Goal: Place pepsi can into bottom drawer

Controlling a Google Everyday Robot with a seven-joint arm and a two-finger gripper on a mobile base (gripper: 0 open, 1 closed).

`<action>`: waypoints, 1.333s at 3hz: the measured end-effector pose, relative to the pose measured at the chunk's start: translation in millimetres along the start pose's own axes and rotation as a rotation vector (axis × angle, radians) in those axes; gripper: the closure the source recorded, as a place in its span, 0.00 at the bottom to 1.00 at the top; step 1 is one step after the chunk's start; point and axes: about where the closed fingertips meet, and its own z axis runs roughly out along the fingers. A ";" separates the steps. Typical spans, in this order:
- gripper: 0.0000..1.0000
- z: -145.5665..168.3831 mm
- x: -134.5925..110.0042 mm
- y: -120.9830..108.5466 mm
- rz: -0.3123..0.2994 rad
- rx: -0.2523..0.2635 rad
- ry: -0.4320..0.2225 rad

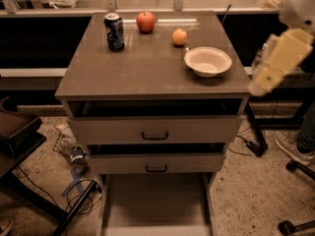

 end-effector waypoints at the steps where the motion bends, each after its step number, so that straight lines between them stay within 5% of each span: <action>1: 0.00 1.5 -39.8 -51.2 0.036 0.084 -0.266; 2: 0.00 17.0 -79.1 -78.9 0.052 0.120 -0.534; 3: 0.00 28.4 -150.1 -90.8 0.075 0.169 -0.791; 4: 0.00 22.0 -151.4 -101.8 0.088 0.212 -0.795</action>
Offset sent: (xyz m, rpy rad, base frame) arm 0.1421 0.1145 0.1096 1.0017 -0.4976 0.1848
